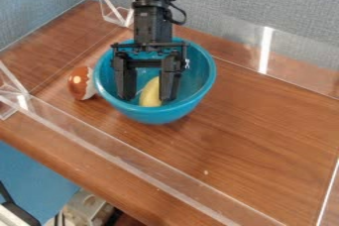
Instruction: Remove the mushroom from the blue bowl and put it on the table
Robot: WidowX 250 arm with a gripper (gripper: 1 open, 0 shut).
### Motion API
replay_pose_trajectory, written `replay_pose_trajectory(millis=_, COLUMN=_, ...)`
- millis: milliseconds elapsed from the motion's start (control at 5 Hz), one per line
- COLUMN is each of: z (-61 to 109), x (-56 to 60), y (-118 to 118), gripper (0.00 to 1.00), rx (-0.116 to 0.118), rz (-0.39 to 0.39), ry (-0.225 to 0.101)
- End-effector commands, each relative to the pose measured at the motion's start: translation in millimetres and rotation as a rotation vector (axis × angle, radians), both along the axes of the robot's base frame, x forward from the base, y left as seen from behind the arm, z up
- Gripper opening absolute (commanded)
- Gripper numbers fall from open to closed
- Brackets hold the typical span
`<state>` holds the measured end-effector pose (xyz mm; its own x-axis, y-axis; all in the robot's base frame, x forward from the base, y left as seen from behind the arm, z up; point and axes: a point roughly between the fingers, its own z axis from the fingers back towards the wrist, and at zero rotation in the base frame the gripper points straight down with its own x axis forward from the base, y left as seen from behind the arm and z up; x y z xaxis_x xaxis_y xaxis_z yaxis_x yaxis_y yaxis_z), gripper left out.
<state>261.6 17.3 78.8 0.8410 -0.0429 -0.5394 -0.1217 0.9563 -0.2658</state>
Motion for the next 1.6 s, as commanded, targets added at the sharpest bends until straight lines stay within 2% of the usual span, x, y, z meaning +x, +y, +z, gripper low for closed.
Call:
replay_pose_trajectory(millis=0, z=20.7, x=1.9, y=-7.4, gripper=1.00, rx=0.000, rz=-0.044, ry=-0.104)
replay_pose_trajectory(millis=400, z=18.1, x=6.5, y=-22.3, gripper=1.00, rx=-0.030, rz=-0.117, ry=-0.135)
replay_pose_trajectory(millis=800, z=26.5, x=17.7, y=-6.1, gripper=1.00, rx=-0.034, rz=-0.077, ry=-0.127)
replay_pose_trajectory(millis=1400, z=-7.7, x=13.5, y=-10.9, gripper=1.00, rx=-0.039, rz=-0.005, ry=-0.108)
